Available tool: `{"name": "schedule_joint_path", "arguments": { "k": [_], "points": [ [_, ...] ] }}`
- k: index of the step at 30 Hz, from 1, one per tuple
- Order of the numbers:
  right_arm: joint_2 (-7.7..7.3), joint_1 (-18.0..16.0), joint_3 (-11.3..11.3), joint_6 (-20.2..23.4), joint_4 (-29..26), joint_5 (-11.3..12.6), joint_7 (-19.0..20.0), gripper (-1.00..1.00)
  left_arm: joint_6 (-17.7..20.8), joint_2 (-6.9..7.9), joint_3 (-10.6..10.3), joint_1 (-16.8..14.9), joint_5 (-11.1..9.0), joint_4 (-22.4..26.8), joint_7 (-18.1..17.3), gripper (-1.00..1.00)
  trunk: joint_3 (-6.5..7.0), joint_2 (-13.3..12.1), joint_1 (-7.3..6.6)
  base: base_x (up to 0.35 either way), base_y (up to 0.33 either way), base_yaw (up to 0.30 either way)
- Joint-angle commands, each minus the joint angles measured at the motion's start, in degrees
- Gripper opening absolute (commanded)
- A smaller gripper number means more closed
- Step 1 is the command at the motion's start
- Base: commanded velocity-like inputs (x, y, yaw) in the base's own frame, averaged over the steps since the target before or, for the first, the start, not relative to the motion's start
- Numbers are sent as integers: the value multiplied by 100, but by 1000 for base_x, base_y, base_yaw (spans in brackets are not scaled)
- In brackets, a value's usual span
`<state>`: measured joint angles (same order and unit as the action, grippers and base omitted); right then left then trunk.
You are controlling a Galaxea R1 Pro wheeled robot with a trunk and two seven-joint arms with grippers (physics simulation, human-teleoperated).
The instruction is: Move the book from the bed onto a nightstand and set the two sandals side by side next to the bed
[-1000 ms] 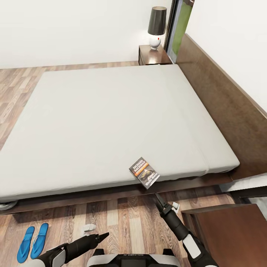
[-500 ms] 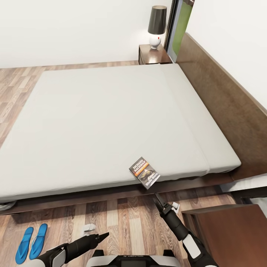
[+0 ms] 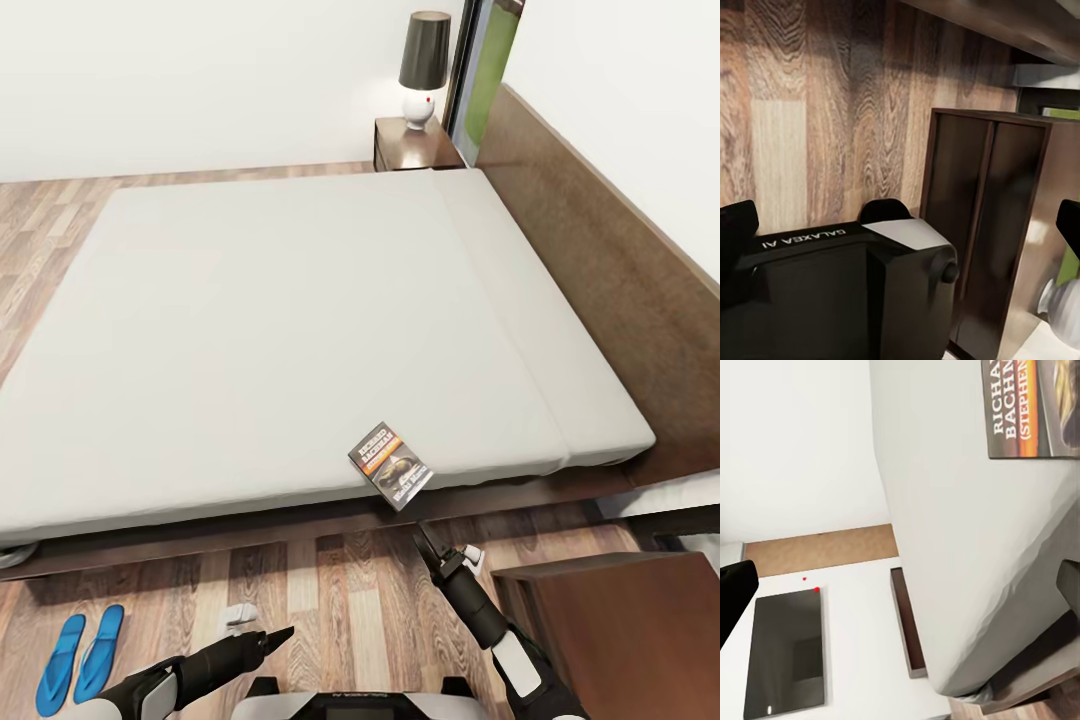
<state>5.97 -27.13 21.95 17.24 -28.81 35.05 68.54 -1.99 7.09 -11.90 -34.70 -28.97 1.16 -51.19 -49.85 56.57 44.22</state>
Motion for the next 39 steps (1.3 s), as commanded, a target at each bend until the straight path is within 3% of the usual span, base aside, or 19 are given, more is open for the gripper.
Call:
{"name": "schedule_joint_path", "arguments": {
  "k": [1,39],
  "points": [
    [6,-3,28,59,-1,0,19,100,-21,2,-49,-2,-39,-2,-13,100,-22,44,23,0,0,0],
    [1,-3,28,60,-2,-1,19,100,-21,-50,-49,-1,-39,-7,-13,100,-704,1568,858,0,0,0]
  ]
}}
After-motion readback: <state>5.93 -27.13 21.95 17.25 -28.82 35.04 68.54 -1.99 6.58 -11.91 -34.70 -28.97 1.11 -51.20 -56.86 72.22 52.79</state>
